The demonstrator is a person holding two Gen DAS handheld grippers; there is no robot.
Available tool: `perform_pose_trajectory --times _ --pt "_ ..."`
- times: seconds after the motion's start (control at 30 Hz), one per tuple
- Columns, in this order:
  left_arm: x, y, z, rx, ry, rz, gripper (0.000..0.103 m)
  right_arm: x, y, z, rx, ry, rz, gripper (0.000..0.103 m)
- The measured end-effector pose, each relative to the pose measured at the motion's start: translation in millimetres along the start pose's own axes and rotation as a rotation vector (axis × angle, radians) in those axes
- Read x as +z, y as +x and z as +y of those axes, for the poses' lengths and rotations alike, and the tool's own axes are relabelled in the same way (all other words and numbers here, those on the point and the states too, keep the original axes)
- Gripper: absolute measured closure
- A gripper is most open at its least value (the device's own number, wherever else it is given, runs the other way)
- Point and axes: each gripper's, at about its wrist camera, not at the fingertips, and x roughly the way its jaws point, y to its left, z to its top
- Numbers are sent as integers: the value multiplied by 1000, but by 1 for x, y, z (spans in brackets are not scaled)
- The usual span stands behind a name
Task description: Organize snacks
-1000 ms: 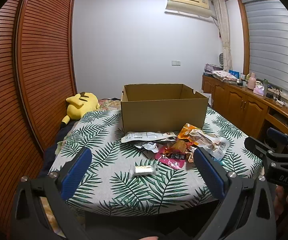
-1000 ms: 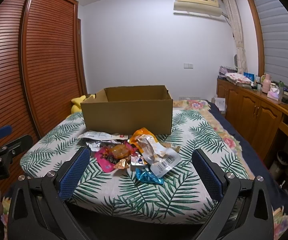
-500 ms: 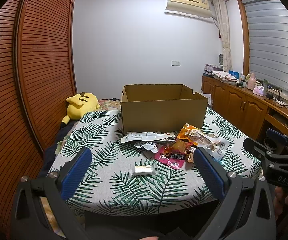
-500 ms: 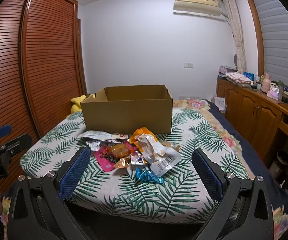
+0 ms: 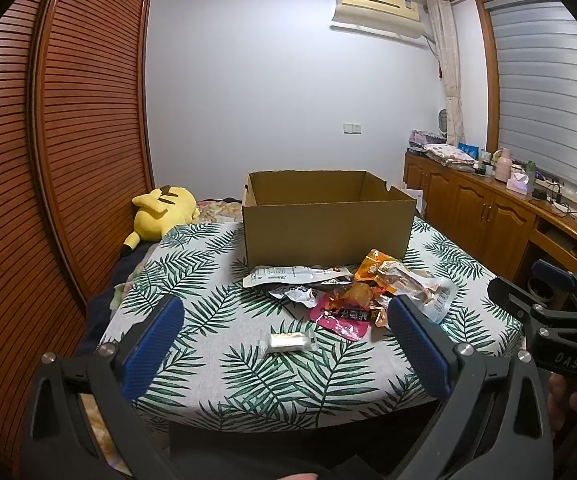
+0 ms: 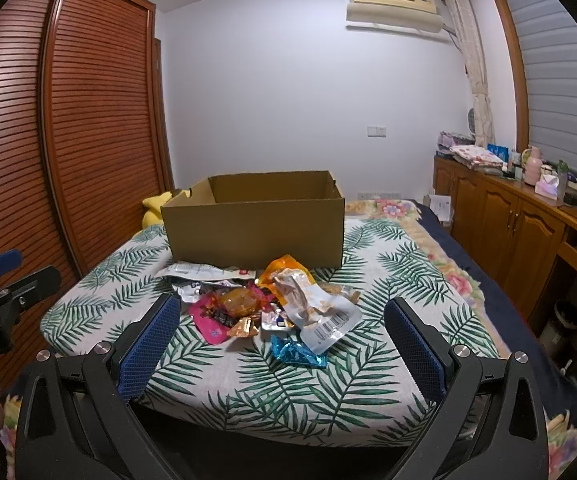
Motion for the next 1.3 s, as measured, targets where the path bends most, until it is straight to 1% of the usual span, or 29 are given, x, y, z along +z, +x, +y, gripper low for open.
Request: perform_pose_trajectory --times 0.4,0.83,1.2,1.3 --pt "3 -2 1 -1 -2 -3 0 3 0 1 -1 -1 -2 0" --pt "2 2 1 -3 3 7 0 -2 -2 0 -4 -5 -6 0" --pt "-14 36 8 -17 1 77 1 -3 17 -6 12 -29 33 0" --pt "-15 44 10 -33 4 92 1 -4 24 -10 16 -42 46 0"
